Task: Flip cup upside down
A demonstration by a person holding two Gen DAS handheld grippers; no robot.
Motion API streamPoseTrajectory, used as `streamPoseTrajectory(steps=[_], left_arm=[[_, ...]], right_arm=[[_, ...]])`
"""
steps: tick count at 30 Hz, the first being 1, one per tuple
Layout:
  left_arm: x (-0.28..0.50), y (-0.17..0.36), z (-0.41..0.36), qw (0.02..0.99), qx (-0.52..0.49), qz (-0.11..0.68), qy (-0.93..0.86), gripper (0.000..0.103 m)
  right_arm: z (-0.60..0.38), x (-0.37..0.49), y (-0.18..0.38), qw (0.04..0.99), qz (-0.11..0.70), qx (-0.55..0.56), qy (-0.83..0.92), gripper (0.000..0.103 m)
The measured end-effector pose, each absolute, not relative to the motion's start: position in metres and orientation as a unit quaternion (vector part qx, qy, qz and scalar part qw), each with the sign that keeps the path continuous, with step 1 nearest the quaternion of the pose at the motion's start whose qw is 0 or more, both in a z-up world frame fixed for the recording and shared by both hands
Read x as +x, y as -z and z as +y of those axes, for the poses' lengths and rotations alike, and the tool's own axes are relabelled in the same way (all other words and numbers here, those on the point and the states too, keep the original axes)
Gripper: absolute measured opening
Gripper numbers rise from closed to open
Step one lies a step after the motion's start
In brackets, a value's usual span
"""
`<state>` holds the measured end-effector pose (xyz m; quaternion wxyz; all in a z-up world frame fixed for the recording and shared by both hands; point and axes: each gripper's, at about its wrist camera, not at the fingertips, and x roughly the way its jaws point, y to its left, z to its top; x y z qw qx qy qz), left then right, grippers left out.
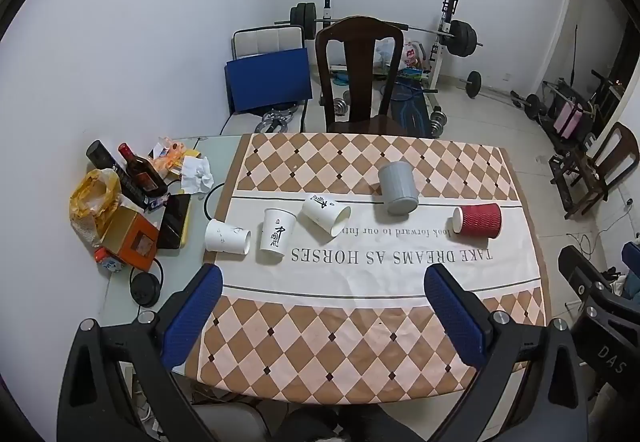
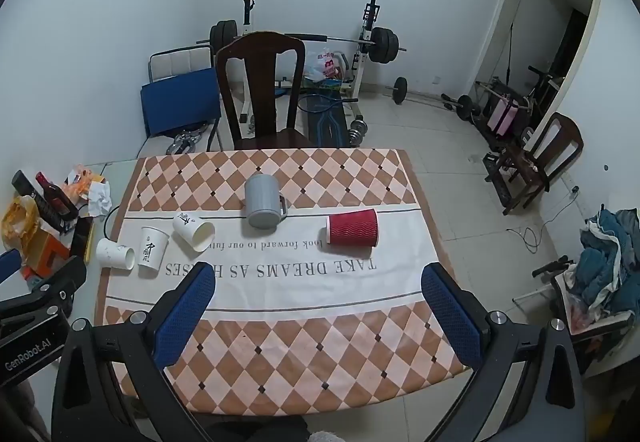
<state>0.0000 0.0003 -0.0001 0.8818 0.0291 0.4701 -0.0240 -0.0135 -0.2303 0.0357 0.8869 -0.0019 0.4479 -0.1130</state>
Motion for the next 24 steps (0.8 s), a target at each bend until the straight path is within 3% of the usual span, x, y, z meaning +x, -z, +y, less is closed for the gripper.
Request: streamPoseTrajectory(steps=[24], left_arm=[[0.0036,0.0028,-0.0071,0.881,0.023,0.471,0.031,0.103]], right_arm=[[-0.235,-0.0116,-0.0334,0.884,0.452,-0.015,0.118,0.103]])
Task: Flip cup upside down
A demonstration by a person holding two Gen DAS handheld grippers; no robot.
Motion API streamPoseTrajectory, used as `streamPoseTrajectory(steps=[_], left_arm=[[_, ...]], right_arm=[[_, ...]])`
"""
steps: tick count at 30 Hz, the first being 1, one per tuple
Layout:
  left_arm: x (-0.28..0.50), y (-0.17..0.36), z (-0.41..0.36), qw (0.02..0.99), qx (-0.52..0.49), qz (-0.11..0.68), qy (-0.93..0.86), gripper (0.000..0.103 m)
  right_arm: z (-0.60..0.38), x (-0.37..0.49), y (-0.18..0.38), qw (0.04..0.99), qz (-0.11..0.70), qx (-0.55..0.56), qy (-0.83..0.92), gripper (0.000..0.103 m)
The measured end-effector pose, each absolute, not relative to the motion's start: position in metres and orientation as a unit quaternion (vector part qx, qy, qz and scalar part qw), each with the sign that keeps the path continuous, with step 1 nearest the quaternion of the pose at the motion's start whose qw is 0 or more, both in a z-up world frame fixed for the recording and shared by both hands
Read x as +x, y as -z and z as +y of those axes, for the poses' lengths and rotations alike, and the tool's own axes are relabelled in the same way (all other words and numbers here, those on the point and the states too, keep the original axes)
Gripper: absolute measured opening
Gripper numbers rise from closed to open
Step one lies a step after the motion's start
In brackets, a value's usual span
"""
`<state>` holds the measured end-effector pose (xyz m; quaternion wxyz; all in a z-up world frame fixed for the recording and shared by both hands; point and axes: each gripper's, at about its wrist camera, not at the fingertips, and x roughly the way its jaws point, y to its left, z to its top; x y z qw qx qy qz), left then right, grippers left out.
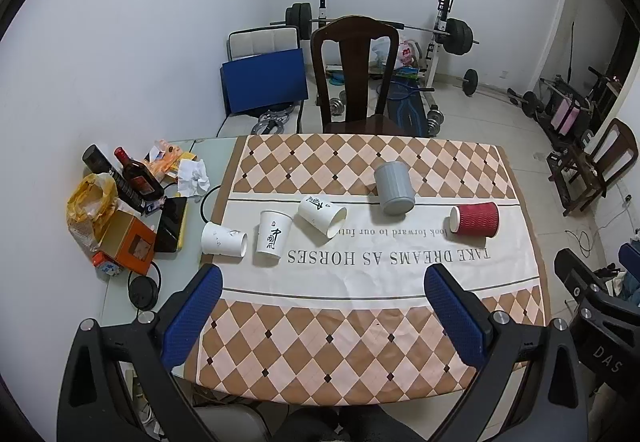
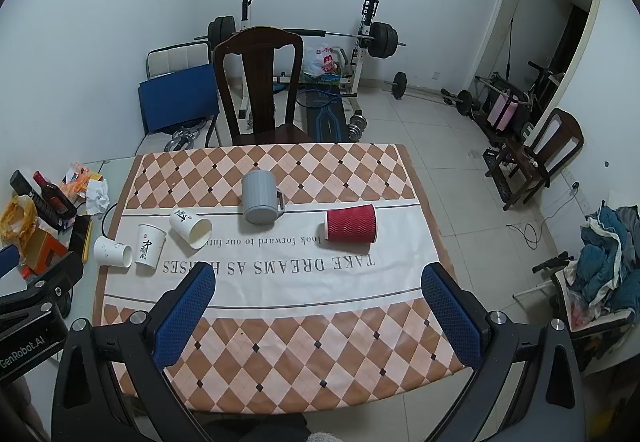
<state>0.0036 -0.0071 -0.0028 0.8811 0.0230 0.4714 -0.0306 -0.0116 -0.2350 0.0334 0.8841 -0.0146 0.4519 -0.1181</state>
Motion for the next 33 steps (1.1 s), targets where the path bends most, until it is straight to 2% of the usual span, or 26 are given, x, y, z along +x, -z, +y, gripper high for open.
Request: streamPoseTrajectory(steps=[33], left_arm=[[0.006,-0.009,-0.014,0.882,0.024,0.468,0.037,0.103]], right_arm=[[-0.24,-0.013,-0.033,0.885,0.451,-0.014,0.117,0.103]])
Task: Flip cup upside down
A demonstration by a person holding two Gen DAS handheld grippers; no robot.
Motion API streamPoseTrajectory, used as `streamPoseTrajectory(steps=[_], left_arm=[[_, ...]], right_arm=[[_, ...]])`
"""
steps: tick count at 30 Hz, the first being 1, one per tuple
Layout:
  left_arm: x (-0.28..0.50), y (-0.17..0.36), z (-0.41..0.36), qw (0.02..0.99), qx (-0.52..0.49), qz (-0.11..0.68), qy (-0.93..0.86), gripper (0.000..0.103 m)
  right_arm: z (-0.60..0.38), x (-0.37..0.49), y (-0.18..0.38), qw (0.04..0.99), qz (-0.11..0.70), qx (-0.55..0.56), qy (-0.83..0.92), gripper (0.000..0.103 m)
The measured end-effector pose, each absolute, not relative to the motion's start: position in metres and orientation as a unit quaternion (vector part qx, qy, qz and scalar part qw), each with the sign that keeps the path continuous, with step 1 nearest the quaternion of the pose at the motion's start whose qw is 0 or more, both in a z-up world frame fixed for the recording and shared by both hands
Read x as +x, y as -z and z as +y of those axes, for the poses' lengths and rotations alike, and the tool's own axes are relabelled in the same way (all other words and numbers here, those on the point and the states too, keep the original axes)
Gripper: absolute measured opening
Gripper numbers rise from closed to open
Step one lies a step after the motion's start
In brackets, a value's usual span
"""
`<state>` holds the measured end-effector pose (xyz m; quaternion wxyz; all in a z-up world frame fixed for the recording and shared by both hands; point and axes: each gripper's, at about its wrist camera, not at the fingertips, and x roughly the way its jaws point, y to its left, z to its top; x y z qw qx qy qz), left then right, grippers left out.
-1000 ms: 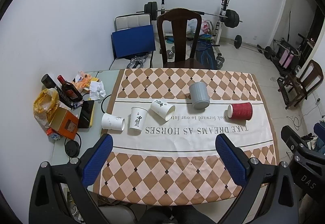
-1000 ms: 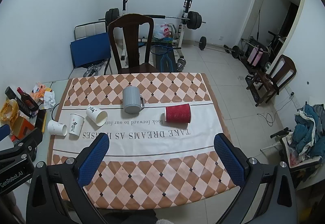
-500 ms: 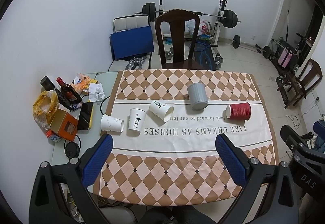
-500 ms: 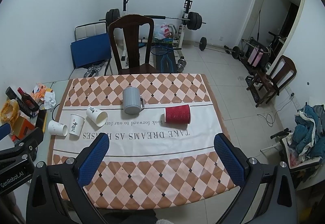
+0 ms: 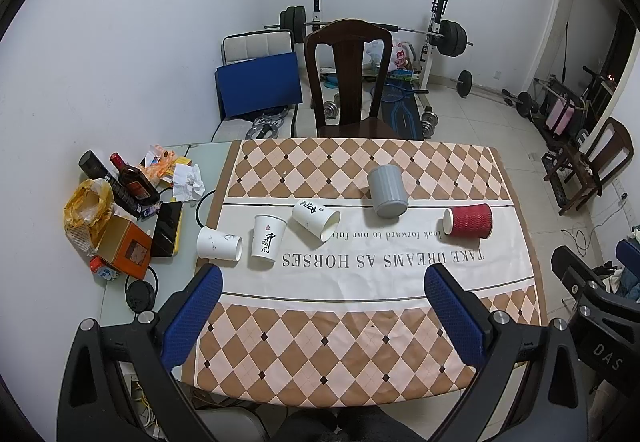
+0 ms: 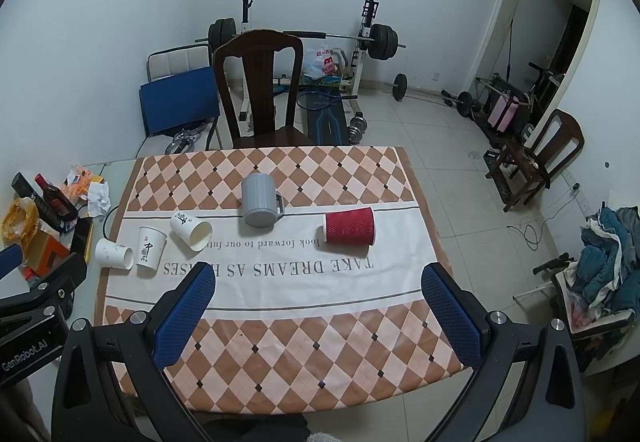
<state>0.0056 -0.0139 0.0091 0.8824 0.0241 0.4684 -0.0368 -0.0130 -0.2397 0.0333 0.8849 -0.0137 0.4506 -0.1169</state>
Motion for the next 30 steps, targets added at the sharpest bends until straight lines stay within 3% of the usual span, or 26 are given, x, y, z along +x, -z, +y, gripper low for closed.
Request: streamPoseTrajectory(steps=[30], left_arm=[[0.0081,-0.0142,-0.0211,0.882,0.02,0.468,0.041,0.103]], right_arm=[[-0.2388,-0.0165,-0.0382,0.886,0.449,-0.012,0.117,0.103]])
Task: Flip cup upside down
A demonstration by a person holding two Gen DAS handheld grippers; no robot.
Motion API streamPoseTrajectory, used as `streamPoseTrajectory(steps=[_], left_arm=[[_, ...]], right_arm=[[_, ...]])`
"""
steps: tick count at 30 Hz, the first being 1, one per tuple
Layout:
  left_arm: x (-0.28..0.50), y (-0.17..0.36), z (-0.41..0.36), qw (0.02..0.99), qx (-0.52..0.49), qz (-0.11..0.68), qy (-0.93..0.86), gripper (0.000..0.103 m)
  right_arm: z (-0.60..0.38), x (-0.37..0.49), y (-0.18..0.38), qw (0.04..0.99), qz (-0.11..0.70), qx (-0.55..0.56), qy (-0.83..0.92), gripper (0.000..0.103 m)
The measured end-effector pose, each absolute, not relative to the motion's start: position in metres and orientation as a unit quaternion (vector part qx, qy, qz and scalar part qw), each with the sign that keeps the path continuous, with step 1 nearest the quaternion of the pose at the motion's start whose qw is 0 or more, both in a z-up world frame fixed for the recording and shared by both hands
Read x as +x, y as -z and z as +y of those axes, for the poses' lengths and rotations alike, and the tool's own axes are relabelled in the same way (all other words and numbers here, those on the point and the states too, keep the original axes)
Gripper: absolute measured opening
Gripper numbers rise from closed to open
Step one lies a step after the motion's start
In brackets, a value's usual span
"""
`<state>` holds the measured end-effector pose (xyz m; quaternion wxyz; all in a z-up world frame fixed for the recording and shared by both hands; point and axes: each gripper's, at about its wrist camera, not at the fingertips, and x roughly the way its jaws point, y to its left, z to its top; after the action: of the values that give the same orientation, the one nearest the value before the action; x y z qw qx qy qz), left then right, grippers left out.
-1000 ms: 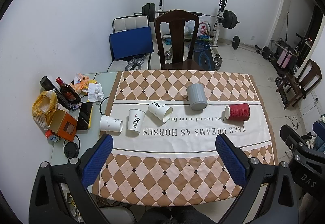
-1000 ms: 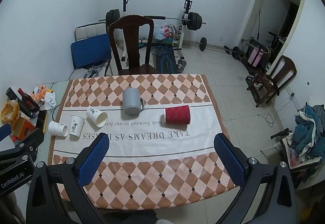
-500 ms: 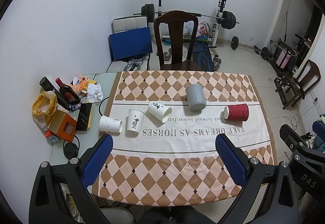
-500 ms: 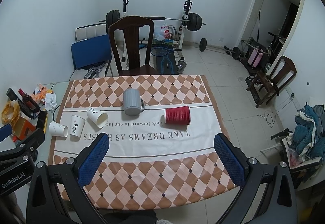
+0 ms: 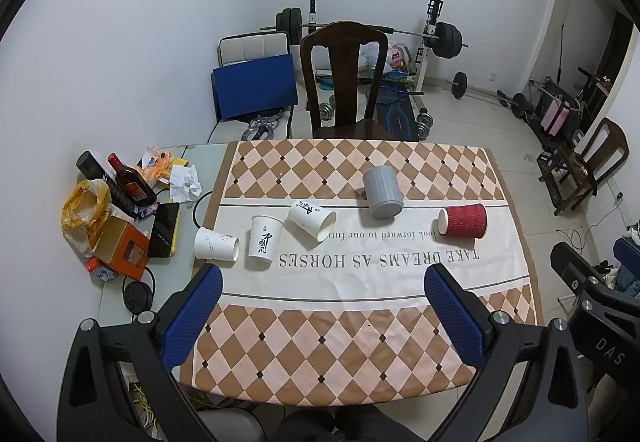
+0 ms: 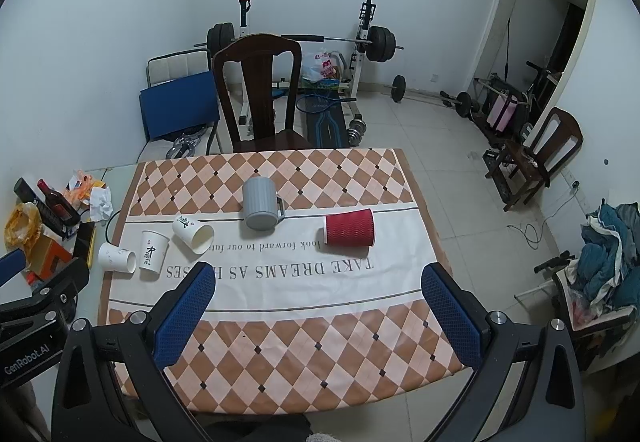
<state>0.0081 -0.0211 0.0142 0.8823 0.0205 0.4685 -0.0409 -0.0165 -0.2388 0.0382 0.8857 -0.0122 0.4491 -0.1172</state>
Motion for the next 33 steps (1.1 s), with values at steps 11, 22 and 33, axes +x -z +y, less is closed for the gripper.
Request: streamPoseTrajectory(steps=[11,22,33], left_arm=[[0.013,-0.008,-0.017,0.88,0.018,0.471,0.053,0.103],[0.083,0.107,0.012,0.832,0.061,0.552,0.023,0.103],[0.154,0.206,0.013,0.771,0.128,0.623,0.011,0.103]], right_arm=[[-0.245,0.001,-0.032,0.874,0.465,-0.003,0.138,0.103],[-0.238,0.055,0.115,0.805,0.568,-0.001,0.171,0.103],[-0.234,0.127,0.261,0.735,0.663,-0.02,0.14,0.103]])
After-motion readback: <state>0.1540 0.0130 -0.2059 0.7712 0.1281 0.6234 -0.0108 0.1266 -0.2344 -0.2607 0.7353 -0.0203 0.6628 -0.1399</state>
